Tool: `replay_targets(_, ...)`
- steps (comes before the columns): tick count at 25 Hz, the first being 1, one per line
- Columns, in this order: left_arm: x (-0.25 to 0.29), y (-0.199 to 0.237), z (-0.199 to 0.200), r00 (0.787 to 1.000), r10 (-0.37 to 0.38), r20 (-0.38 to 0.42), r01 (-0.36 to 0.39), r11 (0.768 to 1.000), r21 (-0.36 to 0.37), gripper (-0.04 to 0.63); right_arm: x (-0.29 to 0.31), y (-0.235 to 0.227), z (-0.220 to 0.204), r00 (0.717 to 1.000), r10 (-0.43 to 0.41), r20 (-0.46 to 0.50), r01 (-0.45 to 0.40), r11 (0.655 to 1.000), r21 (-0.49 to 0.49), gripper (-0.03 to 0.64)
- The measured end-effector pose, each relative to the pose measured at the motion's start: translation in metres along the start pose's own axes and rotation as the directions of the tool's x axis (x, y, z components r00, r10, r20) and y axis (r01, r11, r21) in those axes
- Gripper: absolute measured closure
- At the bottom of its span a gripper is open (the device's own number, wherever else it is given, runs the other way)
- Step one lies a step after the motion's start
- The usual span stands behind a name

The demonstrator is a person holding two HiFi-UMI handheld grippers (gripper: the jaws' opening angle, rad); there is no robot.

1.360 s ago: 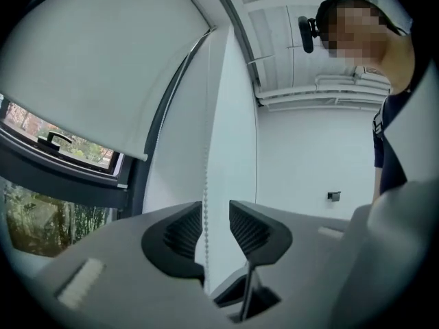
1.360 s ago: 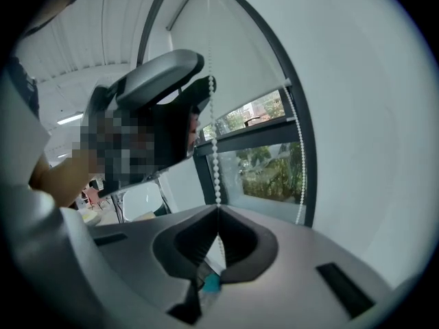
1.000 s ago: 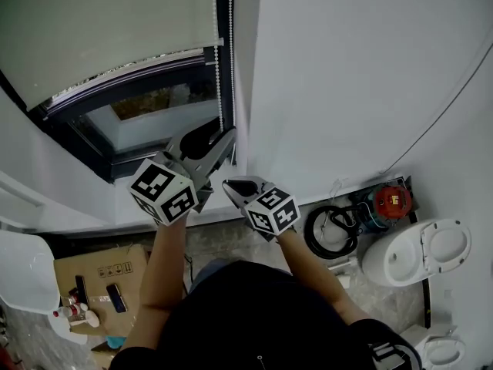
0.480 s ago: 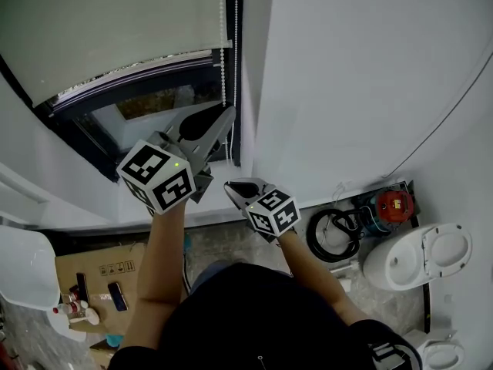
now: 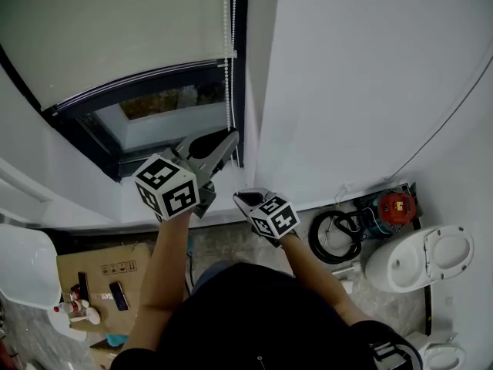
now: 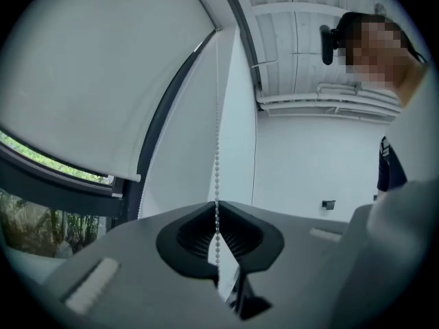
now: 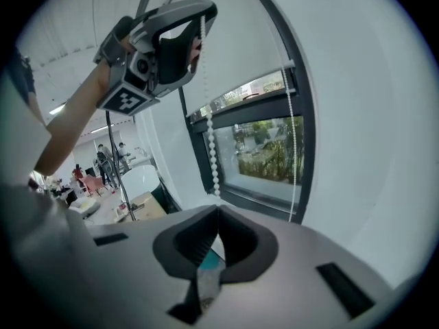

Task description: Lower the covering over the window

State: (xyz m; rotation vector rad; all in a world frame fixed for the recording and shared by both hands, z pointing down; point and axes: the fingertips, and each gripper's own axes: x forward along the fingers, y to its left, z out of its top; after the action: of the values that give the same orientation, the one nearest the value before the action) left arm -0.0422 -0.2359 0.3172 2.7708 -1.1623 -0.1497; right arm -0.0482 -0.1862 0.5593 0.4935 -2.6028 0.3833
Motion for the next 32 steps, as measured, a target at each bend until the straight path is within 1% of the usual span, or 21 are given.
replay_targets(4,-0.003,0.005,-0.017,1.0,0.008,-0.028,-0.009,1.0,-0.023,0.574,0.003,-0.006,-0.016,1.0,-0.001,-0.031,0.002,1.0,0.028,0.603)
replay_targets(7,-0.005,0.004,-0.022,1.0,0.002,-0.018,-0.003,0.999,-0.052,0.574,0.003,-0.007,-0.021,1.0,0.003,-0.03,-0.002,0.999,0.05,0.603)
replay_targets(9,-0.006,0.003,-0.022,1.0,-0.002,-0.015,0.001,0.998,-0.057,0.574,0.004,-0.007,-0.021,0.999,0.005,-0.032,-0.004,0.999,0.051,0.603)
replay_targets(12,-0.005,0.003,-0.032,0.999,0.0,-0.046,-0.003,0.999,-0.054,0.574,0.007,-0.008,-0.029,0.997,0.009,-0.072,-0.006,0.999,0.039,0.603)
replay_targets(15,-0.007,0.001,-0.045,0.998,-0.006,-0.055,0.0,0.995,-0.096,0.574,0.008,-0.006,-0.043,0.995,0.016,-0.096,-0.011,0.998,0.059,0.603)
replay_targets(18,-0.009,0.001,-0.053,0.997,0.0,-0.073,-0.007,0.995,-0.096,0.574,0.008,-0.005,-0.051,0.993,0.023,-0.114,-0.016,0.998,0.062,0.603)
replay_targets(22,-0.012,0.002,-0.055,0.999,0.001,-0.054,-0.007,0.993,-0.121,0.574,0.007,-0.003,-0.057,0.992,0.038,-0.123,-0.031,0.998,0.051,0.602)
replay_targets(24,-0.012,0.002,-0.055,0.999,0.002,-0.046,-0.008,0.992,-0.125,0.574,0.007,-0.002,-0.064,0.987,0.061,-0.146,-0.053,0.997,0.058,0.601)
replay_targets(25,-0.012,0.002,-0.055,0.999,0.003,-0.042,-0.009,0.992,-0.127,0.574,0.006,-0.001,-0.067,0.984,0.077,-0.159,-0.067,0.996,0.066,0.598)
replay_targets(26,-0.013,0.003,-0.055,0.999,0.005,-0.037,-0.01,0.991,-0.131,0.574,0.006,0.0,-0.07,0.981,0.09,-0.17,-0.079,0.994,0.074,0.573)
replay_targets(27,-0.015,0.005,-0.054,0.999,0.007,-0.034,-0.012,0.991,-0.134,0.574,0.005,0.001,-0.07,0.979,0.098,-0.176,-0.086,0.993,0.078,0.528)
replay_targets(28,-0.016,0.006,-0.054,0.999,0.01,-0.031,-0.014,0.991,-0.136,0.574,0.003,0.0,-0.068,0.979,0.1,-0.178,-0.087,0.993,0.077,0.509)
replay_targets(30,-0.017,0.007,-0.054,1.0,0.015,-0.028,-0.018,0.99,-0.139,0.574,-0.007,-0.006,-0.057,0.984,0.083,-0.154,-0.074,0.995,0.068,0.506)
replay_targets(32,-0.018,0.007,-0.053,1.0,0.015,-0.025,-0.019,0.99,-0.141,0.574,-0.022,-0.014,-0.033,0.995,0.052,-0.086,-0.047,0.997,0.062,0.505)
